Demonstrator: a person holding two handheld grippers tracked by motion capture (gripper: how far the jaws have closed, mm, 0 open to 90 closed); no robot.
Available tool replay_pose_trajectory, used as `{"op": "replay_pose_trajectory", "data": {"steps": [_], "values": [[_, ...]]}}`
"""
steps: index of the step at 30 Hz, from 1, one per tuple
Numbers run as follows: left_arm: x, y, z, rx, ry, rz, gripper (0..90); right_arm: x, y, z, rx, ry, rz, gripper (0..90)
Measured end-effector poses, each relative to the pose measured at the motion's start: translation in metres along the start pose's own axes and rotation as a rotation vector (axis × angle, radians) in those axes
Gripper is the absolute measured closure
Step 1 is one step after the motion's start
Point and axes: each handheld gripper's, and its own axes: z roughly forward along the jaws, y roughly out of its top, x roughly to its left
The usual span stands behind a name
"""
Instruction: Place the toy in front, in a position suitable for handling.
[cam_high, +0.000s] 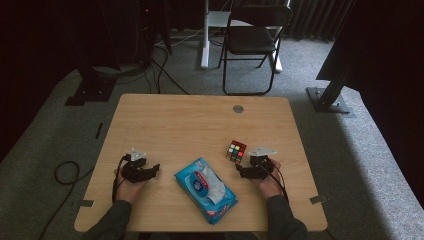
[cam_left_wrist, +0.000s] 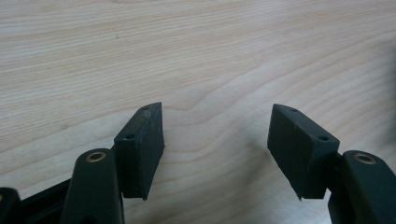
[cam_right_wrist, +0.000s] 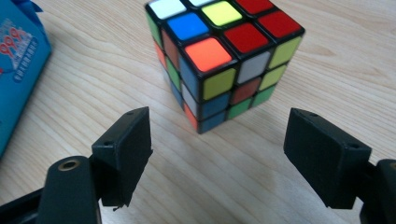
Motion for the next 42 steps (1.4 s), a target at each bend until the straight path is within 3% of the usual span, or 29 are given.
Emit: {"op": "replay_pose_trajectory", "data": {"steps": [3,7,9,13,14,17,18,22,24,29,35,42], "values": [[-0.004,0.000,-0.003,-0.006,-0.005,0.014,36.4,0.000,0.002,0.000,0.002,-0.011,-0.010,22.0],[-0.011,0.002,-0.005,-0.012,0.000,0.044,36.1,-0.008,0.005,0.004,-0.023,0.008,0.009,21.8],[-0.012,0.001,-0.003,-0.006,-0.002,0.049,36.0,-0.014,0.004,0.011,-0.037,0.041,0.038,20.1],[-0.011,0.001,0.000,0.008,-0.001,0.054,36.0,-0.016,0.006,0.017,-0.032,0.056,0.030,19.8],[-0.011,0.001,0.001,0.008,-0.001,0.053,36.0,-0.015,0.011,0.020,-0.030,0.053,-0.003,19.8],[-0.010,0.001,0.001,0.004,-0.005,0.051,36.0,-0.013,0.018,0.023,-0.035,0.063,-0.025,21.2],[-0.010,0.001,0.001,0.002,-0.006,0.050,35.9,-0.011,0.024,0.026,-0.030,0.071,-0.048,25.6],[-0.010,0.001,0.001,0.000,-0.008,0.049,35.7,-0.005,0.030,0.031,-0.020,0.081,-0.069,27.9],[-0.010,0.001,0.002,0.002,-0.017,0.052,35.7,0.000,0.034,0.035,-0.028,0.105,-0.080,33.3],[-0.012,0.001,0.002,0.002,-0.024,0.062,35.7,0.009,0.042,0.047,-0.037,0.131,-0.078,33.4],[-0.015,0.002,0.002,-0.006,-0.029,0.074,35.7,0.022,0.054,0.058,-0.025,0.156,-0.124,33.8],[-0.016,0.003,0.000,-0.011,-0.029,0.081,35.7,0.036,0.064,0.069,-0.023,0.176,-0.141,33.8]]}}
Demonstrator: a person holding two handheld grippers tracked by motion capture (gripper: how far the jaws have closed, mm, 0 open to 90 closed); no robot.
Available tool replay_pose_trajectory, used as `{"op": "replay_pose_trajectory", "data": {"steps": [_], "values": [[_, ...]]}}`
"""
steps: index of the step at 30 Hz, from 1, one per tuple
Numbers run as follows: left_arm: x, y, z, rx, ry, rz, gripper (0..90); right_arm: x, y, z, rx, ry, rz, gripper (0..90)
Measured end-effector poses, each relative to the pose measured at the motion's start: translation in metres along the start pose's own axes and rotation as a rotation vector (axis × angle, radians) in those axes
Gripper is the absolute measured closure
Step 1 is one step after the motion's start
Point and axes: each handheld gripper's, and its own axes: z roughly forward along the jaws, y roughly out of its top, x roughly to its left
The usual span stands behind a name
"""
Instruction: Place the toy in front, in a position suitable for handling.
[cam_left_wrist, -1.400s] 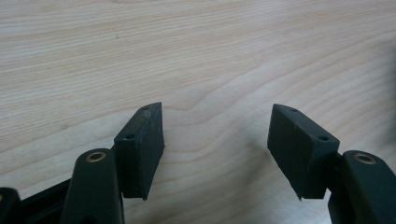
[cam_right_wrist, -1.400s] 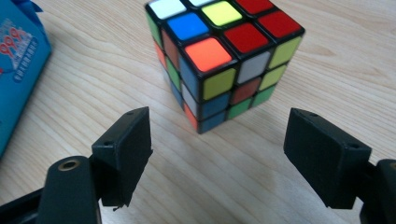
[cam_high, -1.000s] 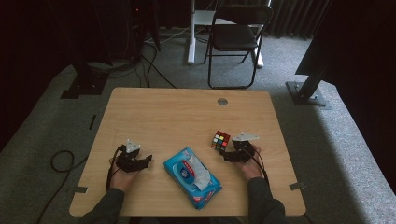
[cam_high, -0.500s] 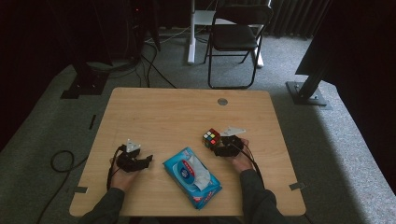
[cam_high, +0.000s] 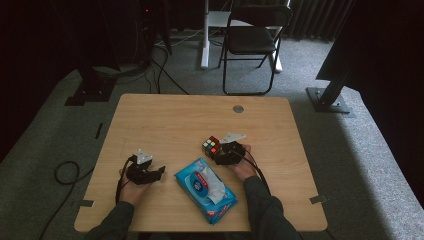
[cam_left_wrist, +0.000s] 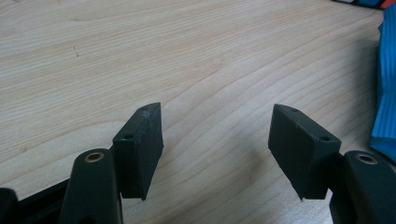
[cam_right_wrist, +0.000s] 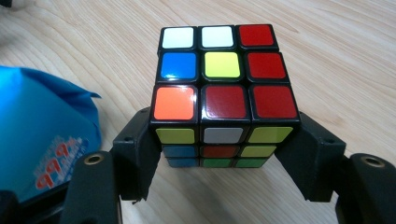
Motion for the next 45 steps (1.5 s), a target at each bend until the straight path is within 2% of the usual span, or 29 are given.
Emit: {"op": "replay_pose_trajectory", "data": {"steps": [6,12,14,18,20,27,31,34,45], "values": [[-0.005,0.003,-0.002,-0.018,-0.015,0.016,35.8,0.002,0.001,0.001,0.002,0.001,-0.001,32.8],[-0.010,0.007,-0.004,-0.043,-0.042,0.009,35.7,0.002,-0.003,-0.008,-0.002,-0.023,0.014,27.9],[-0.014,0.011,-0.006,-0.052,-0.061,0.023,35.7,0.002,-0.011,-0.016,-0.003,-0.030,0.025,27.3],[-0.017,0.016,-0.009,-0.065,-0.074,0.034,35.7,0.002,-0.022,-0.022,0.011,-0.057,0.026,27.3],[-0.017,0.019,-0.010,-0.074,-0.077,0.033,35.7,-0.001,-0.033,-0.026,0.024,-0.073,0.043,27.4],[-0.017,0.027,-0.015,-0.088,-0.107,0.042,35.7,-0.005,-0.048,-0.031,0.042,-0.086,0.075,27.3],[-0.020,0.033,-0.017,-0.102,-0.125,0.056,35.7,-0.005,-0.049,-0.032,0.041,-0.093,0.075,27.4],[-0.025,0.043,-0.021,-0.116,-0.143,0.078,35.6,-0.005,-0.049,-0.033,0.043,-0.096,0.072,27.7],[-0.035,0.059,-0.024,-0.133,-0.182,0.112,35.6,-0.005,-0.049,-0.033,0.044,-0.095,0.073,26.8]]}}
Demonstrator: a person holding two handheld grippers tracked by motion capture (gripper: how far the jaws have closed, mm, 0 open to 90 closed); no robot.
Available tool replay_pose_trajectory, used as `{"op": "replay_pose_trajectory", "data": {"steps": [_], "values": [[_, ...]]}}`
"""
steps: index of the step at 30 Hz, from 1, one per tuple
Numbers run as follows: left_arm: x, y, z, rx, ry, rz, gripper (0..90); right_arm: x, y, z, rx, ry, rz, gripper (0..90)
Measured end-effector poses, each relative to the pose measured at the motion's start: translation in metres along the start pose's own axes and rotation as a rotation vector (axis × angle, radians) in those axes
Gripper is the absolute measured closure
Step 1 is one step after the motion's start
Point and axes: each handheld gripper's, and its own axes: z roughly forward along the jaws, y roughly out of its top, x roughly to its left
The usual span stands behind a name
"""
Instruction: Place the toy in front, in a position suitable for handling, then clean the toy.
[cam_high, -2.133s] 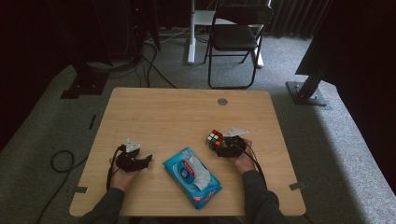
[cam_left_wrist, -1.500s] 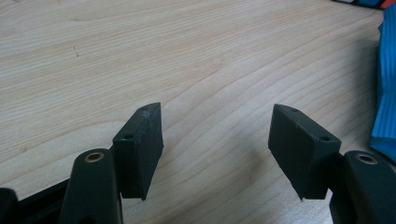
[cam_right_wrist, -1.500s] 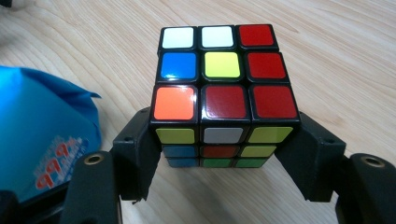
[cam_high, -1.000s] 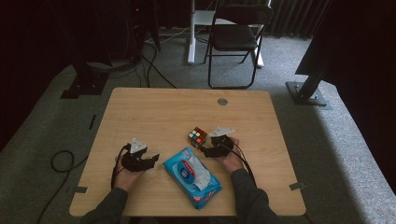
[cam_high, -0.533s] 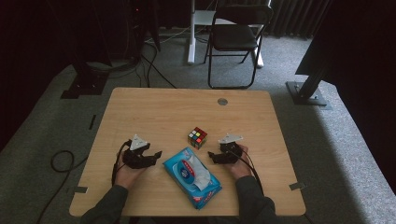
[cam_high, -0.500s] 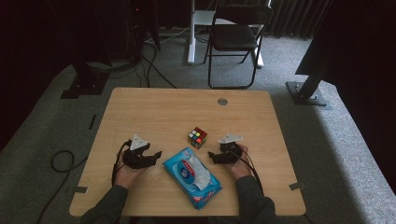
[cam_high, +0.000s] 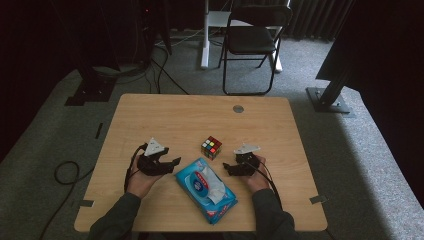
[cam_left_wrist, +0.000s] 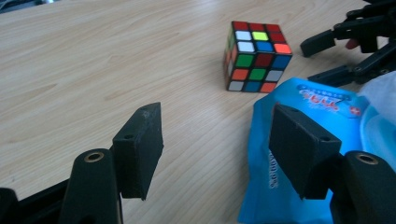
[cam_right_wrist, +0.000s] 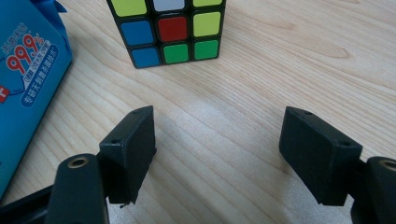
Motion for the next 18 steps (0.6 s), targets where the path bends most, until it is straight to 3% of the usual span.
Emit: {"op": "replay_pose_trajectory", "data": {"steps": [12,18], "values": [[-0.013,0.019,-0.001,-0.027,-0.078,0.028,35.4,0.000,0.000,0.000,0.000,0.000,-0.001,26.7],[-0.021,0.027,0.003,-0.027,-0.129,0.034,41.0,0.000,0.000,0.000,-0.001,-0.001,0.001,26.8]]}}
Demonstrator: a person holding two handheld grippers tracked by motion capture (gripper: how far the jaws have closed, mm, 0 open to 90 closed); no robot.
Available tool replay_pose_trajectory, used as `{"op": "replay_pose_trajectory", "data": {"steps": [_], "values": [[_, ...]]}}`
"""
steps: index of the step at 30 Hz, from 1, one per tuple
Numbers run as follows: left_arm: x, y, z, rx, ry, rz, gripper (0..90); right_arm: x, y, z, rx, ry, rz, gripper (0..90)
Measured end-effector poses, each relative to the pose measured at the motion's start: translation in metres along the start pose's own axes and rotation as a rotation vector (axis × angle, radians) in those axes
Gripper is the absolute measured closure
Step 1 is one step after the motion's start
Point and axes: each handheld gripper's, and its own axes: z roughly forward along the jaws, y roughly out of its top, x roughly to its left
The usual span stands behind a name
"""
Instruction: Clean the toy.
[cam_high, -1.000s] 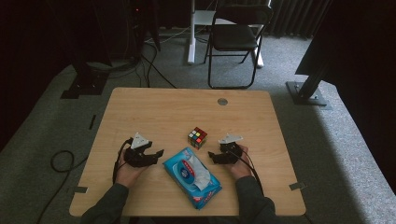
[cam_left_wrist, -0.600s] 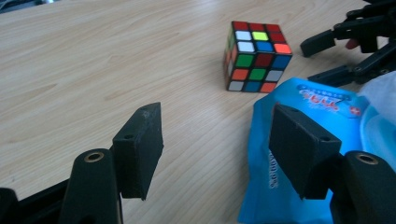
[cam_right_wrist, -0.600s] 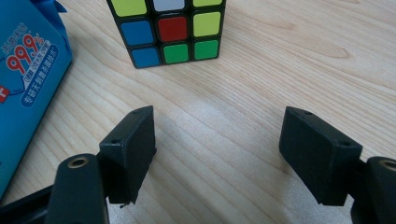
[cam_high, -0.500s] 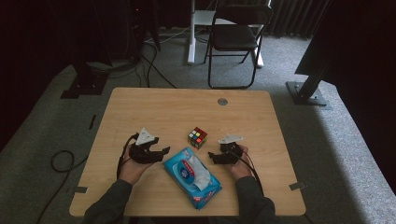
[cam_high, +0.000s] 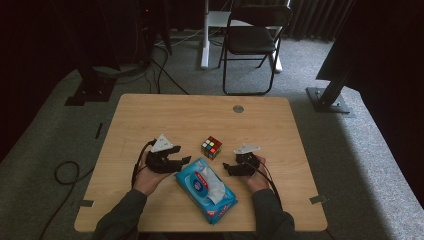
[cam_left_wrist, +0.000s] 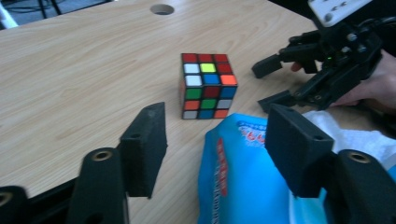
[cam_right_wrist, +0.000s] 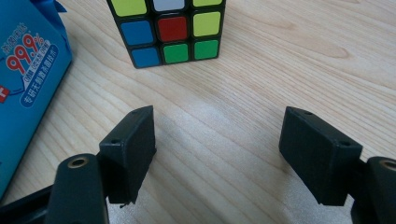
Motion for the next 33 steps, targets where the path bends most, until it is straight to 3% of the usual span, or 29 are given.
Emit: {"op": "replay_pose_trajectory", "data": {"steps": [3,13,21,24,33], "values": [[-0.004,0.003,0.005,0.003,-0.037,0.000,45.3,0.000,0.000,0.000,0.000,0.000,0.000,26.8],[-0.014,0.014,0.022,0.021,-0.145,0.025,44.7,0.000,0.000,0.000,0.000,0.000,0.000,26.8],[-0.014,0.015,0.033,0.046,-0.220,0.025,43.7,0.000,0.000,0.000,0.000,0.000,0.001,26.8],[-0.011,0.014,0.038,0.053,-0.263,0.007,45.8,0.000,0.000,0.000,0.000,0.000,0.001,26.8],[-0.011,0.015,0.046,0.087,-0.356,0.014,52.6,0.000,0.000,0.000,-0.001,-0.006,0.010,26.9]]}}
